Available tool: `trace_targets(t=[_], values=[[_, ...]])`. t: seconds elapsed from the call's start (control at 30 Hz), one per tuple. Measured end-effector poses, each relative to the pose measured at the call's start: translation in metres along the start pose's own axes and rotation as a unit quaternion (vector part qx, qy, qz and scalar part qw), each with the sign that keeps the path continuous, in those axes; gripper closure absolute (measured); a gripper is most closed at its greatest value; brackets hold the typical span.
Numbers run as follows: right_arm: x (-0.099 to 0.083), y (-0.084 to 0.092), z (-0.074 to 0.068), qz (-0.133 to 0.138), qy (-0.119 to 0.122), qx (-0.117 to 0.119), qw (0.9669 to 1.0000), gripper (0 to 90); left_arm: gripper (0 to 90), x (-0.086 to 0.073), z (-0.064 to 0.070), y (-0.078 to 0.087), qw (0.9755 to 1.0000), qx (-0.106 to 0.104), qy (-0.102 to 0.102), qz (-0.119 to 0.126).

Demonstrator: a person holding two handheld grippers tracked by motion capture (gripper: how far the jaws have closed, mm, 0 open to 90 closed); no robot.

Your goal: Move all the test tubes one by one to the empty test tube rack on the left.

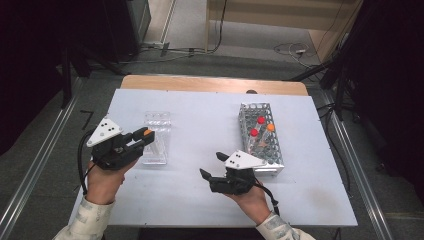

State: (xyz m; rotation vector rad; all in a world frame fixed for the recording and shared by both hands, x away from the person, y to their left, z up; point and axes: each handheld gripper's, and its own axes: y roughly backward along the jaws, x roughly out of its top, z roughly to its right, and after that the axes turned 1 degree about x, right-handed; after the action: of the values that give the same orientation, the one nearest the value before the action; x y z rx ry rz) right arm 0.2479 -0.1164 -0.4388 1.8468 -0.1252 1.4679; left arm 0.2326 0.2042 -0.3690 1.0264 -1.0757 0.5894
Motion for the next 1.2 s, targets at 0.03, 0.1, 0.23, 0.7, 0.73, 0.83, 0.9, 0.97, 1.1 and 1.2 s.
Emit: trace_targets(t=[0.03, 0.1, 0.23, 0.7, 0.73, 0.83, 0.9, 0.97, 1.1, 1.2], values=[[0.000, 0.000, 0.000, 0.000, -0.001, 0.000, 1.0000, 26.0, 69.7, 0.000, -0.002, -0.001, 1.0000, 0.005, 0.001, 0.001], [0.000, 0.000, 0.001, 0.001, -0.002, 0.000, 1.0000, 26.1, 69.7, 0.001, -0.006, -0.002, 0.9999, 0.012, 0.005, 0.002], [-0.001, -0.002, 0.001, -0.003, 0.000, -0.002, 1.0000, 26.2, 69.7, 0.001, -0.012, -0.005, 0.9995, 0.031, 0.007, 0.003], [-0.001, -0.005, -0.001, -0.003, 0.005, 0.001, 1.0000, 26.5, 69.8, 0.003, -0.018, -0.029, 0.9983, 0.056, 0.010, 0.007], [-0.001, -0.005, -0.001, -0.004, 0.005, 0.001, 1.0000, 26.5, 69.8, 0.003, -0.019, -0.030, 0.9983, 0.057, 0.010, 0.008], [-0.002, -0.005, 0.000, -0.006, 0.005, -0.001, 1.0000, 26.5, 69.7, 0.001, -0.019, -0.034, 0.9980, 0.061, 0.011, 0.009], [-0.002, -0.005, 0.001, -0.004, 0.003, -0.001, 1.0000, 26.6, 69.7, 0.000, -0.018, -0.036, 0.9980, 0.062, 0.009, 0.006], [-0.001, -0.004, 0.001, -0.003, 0.003, -0.003, 1.0000, 26.7, 69.7, -0.002, -0.018, -0.037, 0.9979, 0.065, 0.007, 0.004], [-0.001, -0.004, 0.001, -0.002, 0.003, -0.002, 1.0000, 26.8, 69.7, -0.006, -0.018, -0.040, 0.9976, 0.069, 0.009, 0.000], [-0.001, -0.004, 0.000, -0.002, 0.003, -0.002, 1.0000, 26.8, 69.5, -0.012, -0.018, -0.044, 0.9971, 0.075, 0.008, -0.005]])
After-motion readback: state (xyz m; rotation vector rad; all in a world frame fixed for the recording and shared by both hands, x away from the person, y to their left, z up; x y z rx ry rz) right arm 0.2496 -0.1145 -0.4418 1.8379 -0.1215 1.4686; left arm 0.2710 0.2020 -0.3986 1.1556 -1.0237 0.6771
